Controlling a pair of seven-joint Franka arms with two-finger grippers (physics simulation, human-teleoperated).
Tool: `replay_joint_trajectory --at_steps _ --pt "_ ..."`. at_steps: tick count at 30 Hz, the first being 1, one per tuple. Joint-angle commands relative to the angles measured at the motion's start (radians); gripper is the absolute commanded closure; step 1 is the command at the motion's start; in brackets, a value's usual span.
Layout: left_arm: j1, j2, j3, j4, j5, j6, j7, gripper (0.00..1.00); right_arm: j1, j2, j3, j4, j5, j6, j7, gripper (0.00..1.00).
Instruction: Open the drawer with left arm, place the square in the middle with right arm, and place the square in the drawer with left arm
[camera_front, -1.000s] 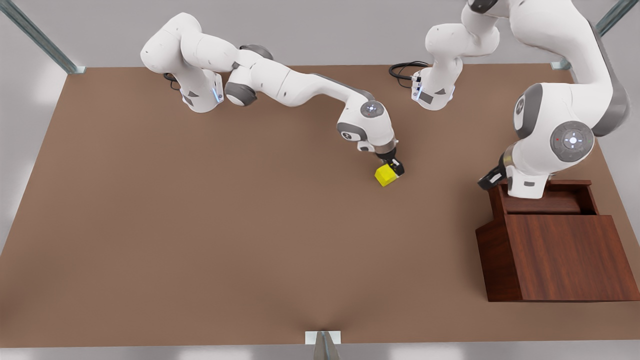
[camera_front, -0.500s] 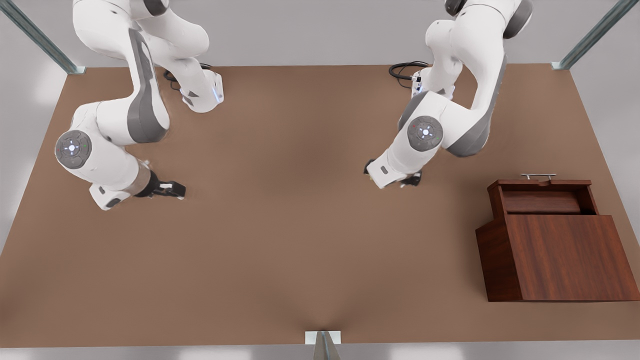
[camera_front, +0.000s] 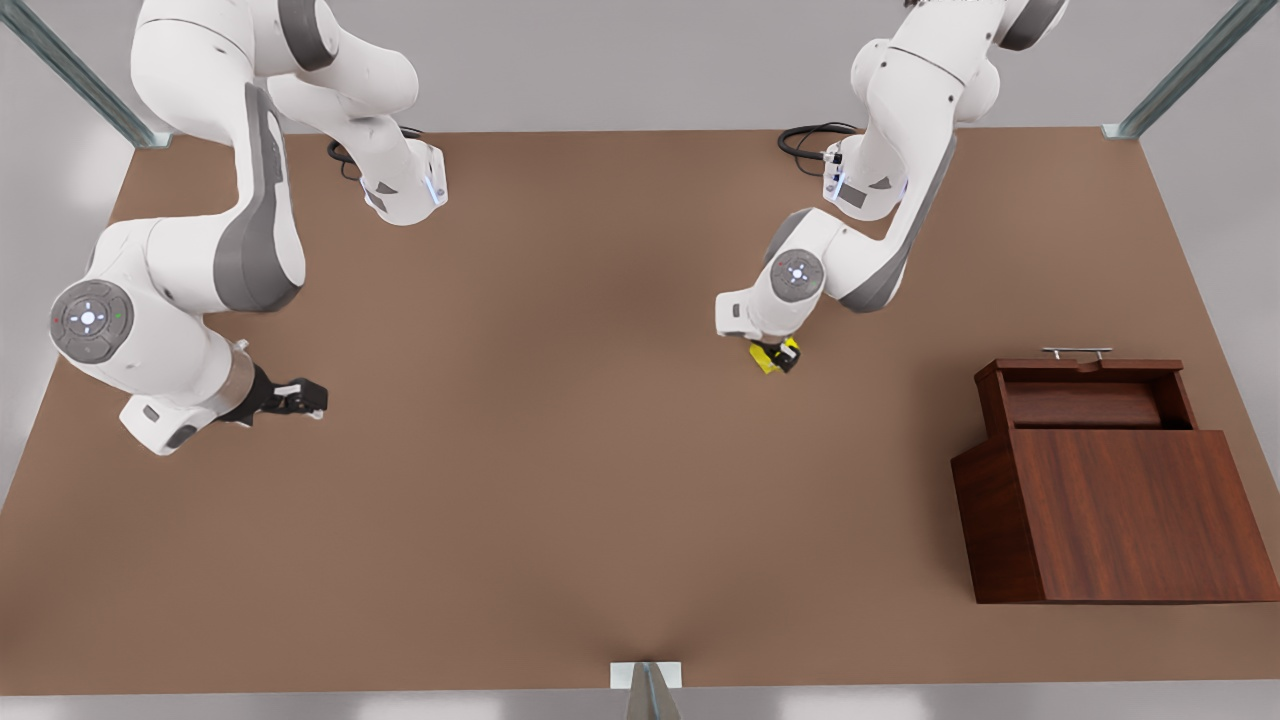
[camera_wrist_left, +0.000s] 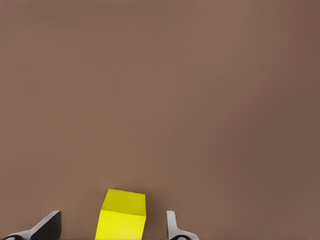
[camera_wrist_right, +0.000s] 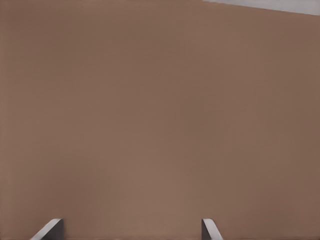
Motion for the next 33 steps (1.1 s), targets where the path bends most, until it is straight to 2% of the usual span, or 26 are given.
replay_joint_trajectory --at_steps 1,6,13,33 --pt "0.001 0.000 0.000 -0.009 0.012 0.013 -0.002 0.00 0.001 0.000 0.000 -0.001 0.000 0.000 0.000 0.00" --pt "0.001 0.003 0.001 -0.112 0.053 0.083 0.000 0.00 -0.001 0.000 -0.002 -0.001 0.000 -0.002 0.002 0.00" --pt "0.034 0.015 0.001 -0.173 0.073 0.161 0.001 0.00 0.001 -0.002 -0.003 -0.003 0.000 -0.009 0.002 0.00" --pt "0.036 0.108 0.001 -0.176 0.089 0.191 0.061 0.00 -0.004 -0.006 -0.005 -0.014 0.000 -0.014 0.002 0.00"
